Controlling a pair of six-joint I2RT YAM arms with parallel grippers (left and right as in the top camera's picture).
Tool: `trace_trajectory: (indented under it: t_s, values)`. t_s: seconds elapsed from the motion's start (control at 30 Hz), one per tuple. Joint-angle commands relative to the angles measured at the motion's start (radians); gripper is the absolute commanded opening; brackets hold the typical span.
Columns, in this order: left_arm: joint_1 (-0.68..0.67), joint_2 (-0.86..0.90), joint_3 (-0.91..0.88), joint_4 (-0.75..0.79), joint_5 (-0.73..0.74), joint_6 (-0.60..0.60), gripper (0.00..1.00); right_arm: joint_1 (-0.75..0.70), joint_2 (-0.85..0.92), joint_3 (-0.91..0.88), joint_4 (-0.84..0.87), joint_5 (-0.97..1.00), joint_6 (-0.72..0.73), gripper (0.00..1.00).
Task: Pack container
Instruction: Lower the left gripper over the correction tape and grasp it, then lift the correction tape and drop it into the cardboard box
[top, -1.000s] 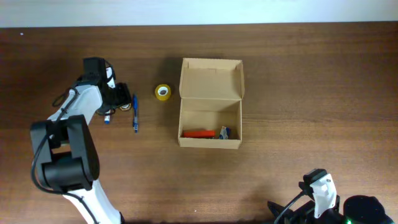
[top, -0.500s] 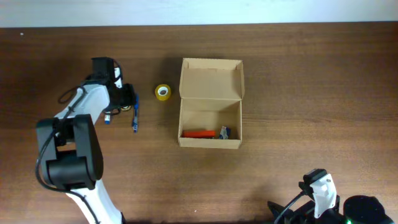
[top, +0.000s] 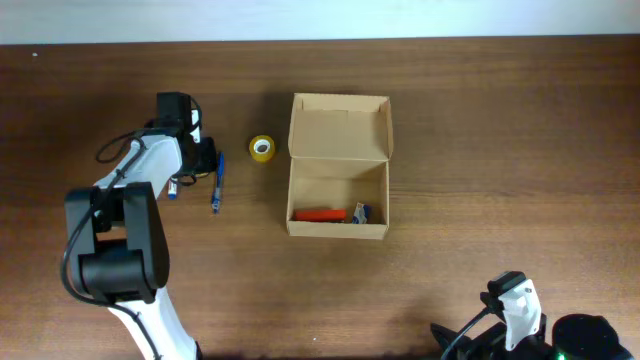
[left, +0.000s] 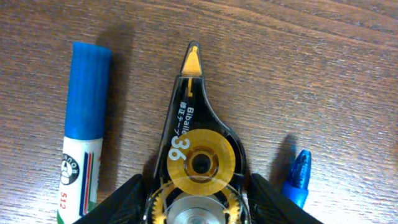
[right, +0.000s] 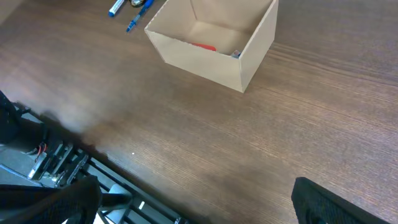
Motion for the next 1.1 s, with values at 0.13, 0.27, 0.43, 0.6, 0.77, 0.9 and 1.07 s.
trace_trajectory:
  t_s: [0.13, 0.27, 0.43, 0.6, 0.77, 0.9, 1.07]
  values:
    - [0.0, 0.051, 0.011, -0.005, -0.014, 0.016, 0.47, -0.006, -0.002, 0.001, 0.003, -0.013, 0.008, 0.99]
    - [0.0, 0.051, 0.012, -0.01, -0.013, 0.016, 0.37, -0.006, -0.002, 0.001, 0.003, -0.013, 0.008, 0.99]
    - [-0.003, 0.037, 0.049, -0.079, -0.013, 0.017, 0.27, -0.006, -0.002, 0.001, 0.003, -0.013, 0.008, 0.99]
    - [-0.003, -0.025, 0.095, -0.126, -0.01, 0.018, 0.17, -0.006, -0.002, 0.001, 0.003, -0.013, 0.008, 0.99]
    - [-0.037, -0.165, 0.1, -0.126, -0.006, 0.095, 0.15, -0.006, -0.002, 0.001, 0.003, -0.013, 0.008, 0.99]
    - [-0.108, -0.282, 0.1, -0.127, -0.004, 0.198, 0.15, -0.006, -0.002, 0.001, 0.002, -0.013, 0.008, 0.99]
    - [-0.237, -0.384, 0.1, -0.129, 0.087, 0.33, 0.15, -0.006, -0.002, 0.001, 0.003, -0.013, 0.008, 0.99]
